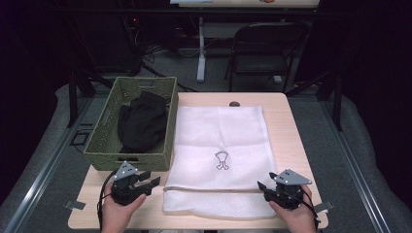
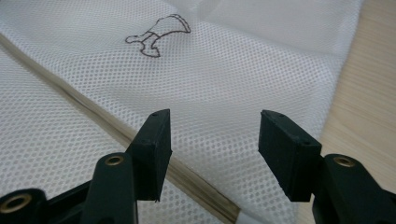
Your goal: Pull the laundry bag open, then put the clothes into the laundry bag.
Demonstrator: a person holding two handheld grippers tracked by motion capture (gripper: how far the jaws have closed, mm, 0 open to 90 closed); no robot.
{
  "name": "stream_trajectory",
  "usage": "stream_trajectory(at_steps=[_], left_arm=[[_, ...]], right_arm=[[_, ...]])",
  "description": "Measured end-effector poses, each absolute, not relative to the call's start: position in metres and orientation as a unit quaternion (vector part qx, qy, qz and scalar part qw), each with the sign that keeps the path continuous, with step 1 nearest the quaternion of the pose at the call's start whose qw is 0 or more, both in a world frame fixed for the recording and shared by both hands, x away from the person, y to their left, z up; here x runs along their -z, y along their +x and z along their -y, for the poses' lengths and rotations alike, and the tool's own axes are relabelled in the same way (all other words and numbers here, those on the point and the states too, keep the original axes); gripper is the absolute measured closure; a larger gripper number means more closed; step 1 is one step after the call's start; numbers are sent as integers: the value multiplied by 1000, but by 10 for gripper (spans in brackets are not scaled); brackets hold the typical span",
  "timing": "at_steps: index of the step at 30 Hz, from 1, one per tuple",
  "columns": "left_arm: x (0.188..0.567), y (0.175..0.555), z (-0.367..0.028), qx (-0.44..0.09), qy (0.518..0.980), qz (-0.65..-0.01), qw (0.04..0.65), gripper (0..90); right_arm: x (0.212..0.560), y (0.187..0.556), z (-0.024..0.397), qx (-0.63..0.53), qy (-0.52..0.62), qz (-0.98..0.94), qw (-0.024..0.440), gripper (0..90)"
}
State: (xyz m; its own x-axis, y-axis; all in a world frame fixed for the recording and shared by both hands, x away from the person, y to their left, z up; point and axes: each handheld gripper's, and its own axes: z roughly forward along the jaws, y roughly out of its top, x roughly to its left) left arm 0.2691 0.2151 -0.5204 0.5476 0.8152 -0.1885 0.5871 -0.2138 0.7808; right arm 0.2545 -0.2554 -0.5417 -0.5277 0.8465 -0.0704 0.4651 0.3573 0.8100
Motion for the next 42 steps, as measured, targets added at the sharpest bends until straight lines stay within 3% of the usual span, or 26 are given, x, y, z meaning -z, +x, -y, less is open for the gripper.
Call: stream_trajectory(at_steps=[9,15,22,42], left_arm=[[499,265,-230,-163,733,-505,425,498],[485,266,-238,-170,732,-511,418,387],[475,272,-242,-167,731,-516,414,350],[442,336,-227,-173,755,-509,376,284]], right_arm=[[548,251,241,-383,383,-806,239,438],[547,251,243,-384,387,-802,245,437],[544,250,244,-386,387,-798,255,436],[543,250,248,-389,396,-791,257,436]])
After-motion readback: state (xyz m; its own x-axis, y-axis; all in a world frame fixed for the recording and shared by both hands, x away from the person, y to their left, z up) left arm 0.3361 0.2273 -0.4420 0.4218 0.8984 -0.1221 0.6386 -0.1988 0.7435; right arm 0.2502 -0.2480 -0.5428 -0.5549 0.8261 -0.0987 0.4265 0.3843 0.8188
